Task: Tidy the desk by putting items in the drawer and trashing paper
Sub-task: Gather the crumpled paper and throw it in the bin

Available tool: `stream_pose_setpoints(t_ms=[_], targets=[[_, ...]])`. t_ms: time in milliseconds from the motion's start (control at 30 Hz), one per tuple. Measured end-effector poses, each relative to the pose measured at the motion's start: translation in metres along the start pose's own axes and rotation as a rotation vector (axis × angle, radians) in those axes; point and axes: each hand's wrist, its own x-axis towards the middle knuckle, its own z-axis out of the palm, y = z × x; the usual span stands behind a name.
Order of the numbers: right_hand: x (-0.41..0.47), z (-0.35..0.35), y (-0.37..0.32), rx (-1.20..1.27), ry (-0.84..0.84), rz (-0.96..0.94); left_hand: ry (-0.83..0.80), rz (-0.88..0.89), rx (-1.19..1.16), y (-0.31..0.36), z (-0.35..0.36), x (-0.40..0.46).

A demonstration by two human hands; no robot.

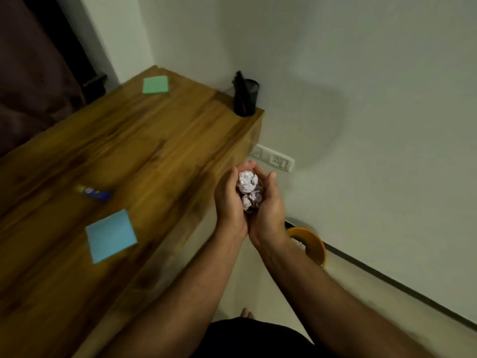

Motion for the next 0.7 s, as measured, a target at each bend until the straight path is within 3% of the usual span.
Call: stream_pose_setpoints(t_ms=[67,167,300,433,700], targets=[[0.002,-0.018,-0.019,-0.112,0.059,-0.067,-0.041,0.037,0.128,-0.021,0.018,0.003],[0.006,-0.048,-0.044,-0.482,0.168,-0.124,-0.126,0.063,0.304,-0.051,0.043,0.007],[0.019,-0.083,-0.064,-0.338,0.287,-0.173,-0.309,0.012,0.498,-0.093,0.062,0.020],[0.040,-0.098,-0.082,-0.384,0.506,-0.176,-0.424,-0.096,0.541,-0.125,0.080,0.042],[0.094,-0.139,-0.116,-0.139,0.800,-0.278,-0.462,-0.329,0.603,-0.164,0.117,0.087]])
